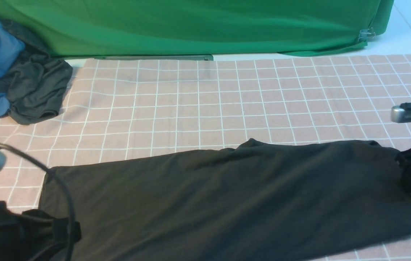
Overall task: Fold a long-sleeved shirt over a pink coffee tablecloth.
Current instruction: 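Pull the folded dark garment lengthwise by its ends to straighten it flat on the table, then fold the right end of the dark garment over onto its left end with the right gripper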
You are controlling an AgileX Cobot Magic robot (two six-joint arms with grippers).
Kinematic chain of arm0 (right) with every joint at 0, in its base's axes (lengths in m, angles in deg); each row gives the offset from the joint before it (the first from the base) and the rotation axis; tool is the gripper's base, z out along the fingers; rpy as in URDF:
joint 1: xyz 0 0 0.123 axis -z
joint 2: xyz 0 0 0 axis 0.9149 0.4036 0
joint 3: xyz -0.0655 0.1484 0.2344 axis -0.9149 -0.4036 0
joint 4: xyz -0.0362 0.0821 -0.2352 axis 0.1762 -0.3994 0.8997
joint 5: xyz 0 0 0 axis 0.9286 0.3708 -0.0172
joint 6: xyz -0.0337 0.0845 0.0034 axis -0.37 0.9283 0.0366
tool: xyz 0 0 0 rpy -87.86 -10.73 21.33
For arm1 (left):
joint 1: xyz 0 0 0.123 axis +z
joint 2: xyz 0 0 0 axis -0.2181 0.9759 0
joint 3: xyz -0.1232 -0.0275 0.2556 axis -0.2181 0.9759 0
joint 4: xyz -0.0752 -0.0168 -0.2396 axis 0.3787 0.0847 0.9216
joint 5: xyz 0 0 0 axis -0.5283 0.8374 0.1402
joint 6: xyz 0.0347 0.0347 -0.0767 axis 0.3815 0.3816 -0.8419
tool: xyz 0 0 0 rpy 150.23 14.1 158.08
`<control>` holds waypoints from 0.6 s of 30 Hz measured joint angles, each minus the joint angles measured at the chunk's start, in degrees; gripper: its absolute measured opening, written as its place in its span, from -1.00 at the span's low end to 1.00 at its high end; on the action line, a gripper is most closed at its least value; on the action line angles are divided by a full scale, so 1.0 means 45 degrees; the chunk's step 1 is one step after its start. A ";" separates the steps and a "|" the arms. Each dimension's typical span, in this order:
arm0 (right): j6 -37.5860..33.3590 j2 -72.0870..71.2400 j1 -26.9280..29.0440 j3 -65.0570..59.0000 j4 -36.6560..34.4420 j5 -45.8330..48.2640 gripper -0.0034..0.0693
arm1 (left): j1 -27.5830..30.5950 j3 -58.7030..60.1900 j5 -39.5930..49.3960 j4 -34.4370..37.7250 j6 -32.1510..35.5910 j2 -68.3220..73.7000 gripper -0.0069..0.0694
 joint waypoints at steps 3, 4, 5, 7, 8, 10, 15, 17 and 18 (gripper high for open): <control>-0.0165 -0.0001 -0.0098 0.0057 -0.0160 0.0166 -0.58 | 0.0000 0.0000 0.0028 0.0039 -0.0028 -0.0436 -0.78; -0.0198 0.0028 -0.0082 0.0112 -0.0171 0.0264 -0.60 | 0.0000 0.0000 0.0090 0.0039 -0.0056 -0.0528 -0.78; -0.0197 0.0040 -0.0068 0.0181 -0.0171 0.0378 -0.60 | 0.0000 0.0000 0.0170 0.0039 -0.0067 -0.0603 -0.78; 0.0070 0.0056 0.0107 0.0435 -0.0078 0.0868 -0.59 | 0.0000 0.0000 0.0334 0.0039 -0.0067 -0.0662 -0.78; 0.0277 0.0012 0.0258 0.0582 -0.0057 0.1130 -0.59 | 0.0000 0.0000 0.0466 0.0039 -0.0067 -0.0681 -0.78; 0.0706 -0.0287 0.0695 0.0891 0.0029 0.1589 -0.59 | 0.0000 0.0000 0.0687 0.0039 -0.0082 -0.0692 -0.78; 0.1211 -0.1418 0.1573 0.1745 0.0378 0.2592 -0.59 | 0.0000 0.0000 0.0945 0.0039 -0.0096 -0.0692 -0.78; 0.1283 -0.1829 0.1707 0.2302 0.0530 0.3192 -0.59 | 0.0000 0.0000 0.0959 -0.0005 -0.0109 -0.0692 -0.78; 0.1389 -0.1989 0.1707 0.2518 0.0539 0.3346 -0.59 | 0.0000 0.0000 0.0943 -0.0017 -0.0109 -0.0692 -0.78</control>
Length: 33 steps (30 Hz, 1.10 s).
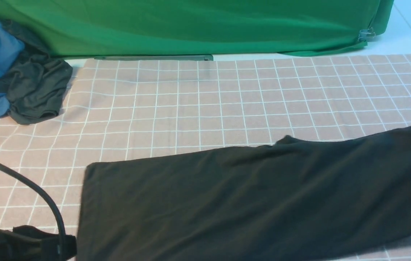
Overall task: Fold a long-sleeved shirt over a pink coffee tablecloth.
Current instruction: 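Fold the right end of the dark garment over onto its left end with the right gripper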
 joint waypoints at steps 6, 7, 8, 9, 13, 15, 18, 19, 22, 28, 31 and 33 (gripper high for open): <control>0.0444 -0.1346 -0.0976 0.1301 -0.1178 0.0249 -0.59 | 0.0000 0.0000 -0.0341 -0.0003 0.0000 0.0000 -0.78; 0.0490 -0.1593 -0.1553 0.1551 -0.1424 0.0270 -0.59 | 0.0000 0.0000 -0.0384 -0.0003 0.0000 0.0000 -0.78; 0.0552 -0.1738 -0.1836 0.1718 -0.1509 0.0285 -0.59 | 0.0000 0.0000 -0.0412 -0.0003 0.0000 0.0000 -0.78; 0.0650 -0.1841 -0.2238 0.1841 -0.1581 0.0285 -0.59 | 0.0000 0.0000 -0.0438 -0.0003 0.0000 0.0000 -0.78; 0.1335 -0.2216 -0.4565 0.2637 -0.1732 0.0298 -0.59 | 0.0000 0.0000 -0.0524 -0.0003 0.0000 0.0000 -0.78; 0.1728 -0.2231 -0.5813 0.3013 -0.1769 0.0308 -0.59 | 0.0000 0.0000 -0.0524 -0.0003 0.0000 0.0000 -0.78; 0.2357 -0.2231 -0.7767 0.3416 -0.1792 0.0196 -0.59 | 0.0000 0.0000 -0.0524 -0.0003 0.0000 0.0000 -0.78; 0.2399 -0.2231 -0.7883 0.3442 -0.1814 0.0113 -0.59 | 0.0000 0.0000 -0.0524 -0.0003 0.0000 0.0000 -0.78; 0.3178 -0.2187 -0.9650 0.3513 -0.1856 -0.0594 -0.59 | 0.0000 0.0000 -0.0535 -0.0003 0.0000 0.0000 -0.78; 0.4413 -0.1310 -1.2061 0.3522 -0.1968 -0.1852 -0.59 | 0.0000 0.0000 -0.0846 0.0182 -0.0396 0.0000 -0.78; 0.4685 -0.0451 -1.3110 0.3522 -0.2181 -0.2621 -0.59 | 0.0000 0.0000 -0.1002 0.0289 -0.0592 0.0000 -0.78; 0.4871 0.0035 -1.3613 0.3522 -0.2276 -0.3028 -0.59 | 0.0000 0.0000 -0.1002 0.0317 -0.0606 0.0000 -0.78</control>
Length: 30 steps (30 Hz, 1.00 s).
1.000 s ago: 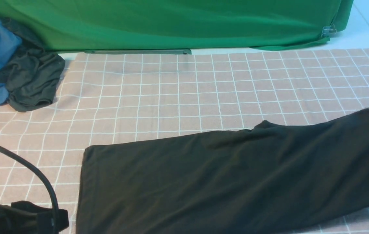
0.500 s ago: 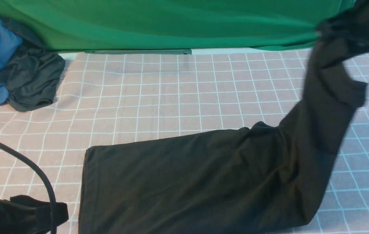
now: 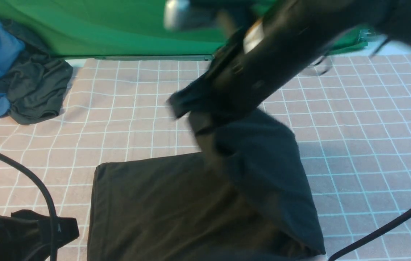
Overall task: Fold a long-sleeved shirt over a pink coffee tablecloth.
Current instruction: 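Fold the right end of the dark garment over onto its left end with the right gripper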
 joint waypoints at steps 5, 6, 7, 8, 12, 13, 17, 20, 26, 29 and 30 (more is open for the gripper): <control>0.0605 0.1411 -0.0959 0.0000 -0.0163 -0.1077 -0.59 | 0.0000 0.0000 0.0000 0.0011 -0.0009 0.0000 -0.78; 0.0658 0.1700 -0.1086 0.0000 -0.0163 -0.1366 -0.59 | 0.0000 0.0000 0.0000 0.0011 -0.0009 0.0000 -0.78; 0.0713 0.1977 -0.1200 0.0000 -0.0186 -0.1679 -0.59 | 0.0000 0.0000 0.0000 0.0011 -0.0009 0.0000 -0.78; 0.0823 0.2355 -0.1318 0.0000 -0.0287 -0.2133 -0.59 | 0.0000 0.0000 0.0000 0.0011 -0.0009 0.0000 -0.78; 0.0988 0.3185 -0.1605 0.0000 -0.0989 -0.3209 -0.59 | 0.0000 0.0000 0.0000 0.0011 -0.0009 0.0000 -0.78; 0.1000 0.3415 -0.1678 0.0000 -0.1126 -0.3403 -0.58 | 0.0000 0.0000 0.0000 0.0011 -0.0009 0.0000 -0.78; 0.1057 0.4127 -0.1903 0.0000 -0.1606 -0.4193 -0.54 | 0.0000 0.0000 0.0000 0.0011 -0.0009 0.0000 -0.78; 0.1101 0.4410 -0.2012 0.0000 -0.1884 -0.4651 -0.43 | 0.0000 0.0000 0.0012 0.0011 -0.0009 0.0000 -0.78; 0.0977 0.4449 -0.1986 0.0019 -0.2101 -0.4977 0.24 | 0.0000 0.0000 0.0067 -0.0147 -0.0123 0.0000 -0.78; -0.0166 0.4195 -0.1710 0.0364 -0.2150 -0.4360 0.42 | 0.0000 0.0000 0.0162 -0.0568 -0.0603 0.0000 -0.78; -0.0788 0.4040 -0.1525 0.0545 -0.2135 -0.3970 0.43 | 0.0000 0.0000 0.0202 -0.0712 -0.0711 0.0000 -0.78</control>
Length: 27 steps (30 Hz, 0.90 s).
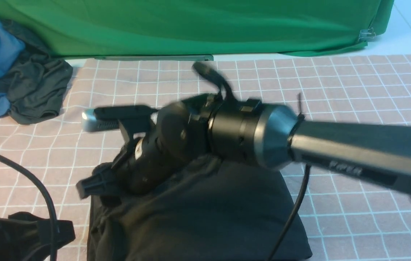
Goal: Fold a long-sleeved shirt over a pink coffee tablecloth.
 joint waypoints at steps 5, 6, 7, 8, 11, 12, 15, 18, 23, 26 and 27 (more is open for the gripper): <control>-0.1612 -0.1011 0.1273 0.1140 0.1178 0.2491 0.15 | 0.0000 0.0000 -0.0020 -0.0309 -0.0379 0.0000 -0.78; -0.1692 -0.1064 0.1340 0.1140 0.1269 0.2491 0.15 | 0.0000 0.0000 -0.0035 -0.0309 -0.0381 0.0000 -0.78; -0.1824 -0.1524 0.1925 0.1591 0.2008 0.3659 -0.18 | 0.0000 0.0000 -0.0154 -0.0273 -0.0521 0.0058 -0.78; -0.1974 -0.1790 0.2300 0.1798 0.2416 0.4285 -0.39 | 0.0000 0.0000 -0.0241 -0.0209 -0.0568 0.0164 -0.78; -0.2507 -0.2545 0.3438 0.2083 0.3109 0.5921 -0.75 | 0.0000 -0.0061 -0.0552 0.0397 -0.0207 0.0988 -0.78; -0.2740 -0.2748 0.3720 0.2103 0.3184 0.6413 -0.78 | 0.0000 -0.0127 -0.0597 0.0598 0.0062 0.1237 -0.78; -0.3111 -0.3515 0.4518 0.1618 0.3317 0.6913 -0.80 | 0.0000 -0.0463 -0.0711 0.1636 0.1035 0.2642 -0.78; -0.3265 -0.4420 0.5155 0.0104 0.3353 0.7125 -0.80 | -0.0004 -0.0900 -0.0788 0.2255 0.1791 0.4511 -0.78; -0.3452 -0.5355 0.5286 -0.2754 0.3017 0.6612 -0.80 | -0.0334 -0.1176 -0.1480 0.2544 0.2452 0.6959 -0.78; -0.3661 -0.5472 0.5286 -0.4114 0.2496 0.5788 -0.80 | -0.1108 -0.1211 -0.2121 0.2556 0.2489 0.7854 -0.78; -0.3822 -0.5472 0.5286 -0.4918 0.1932 0.5166 -0.80 | -0.1818 -0.1312 -0.2447 0.2585 0.2419 0.8371 -0.78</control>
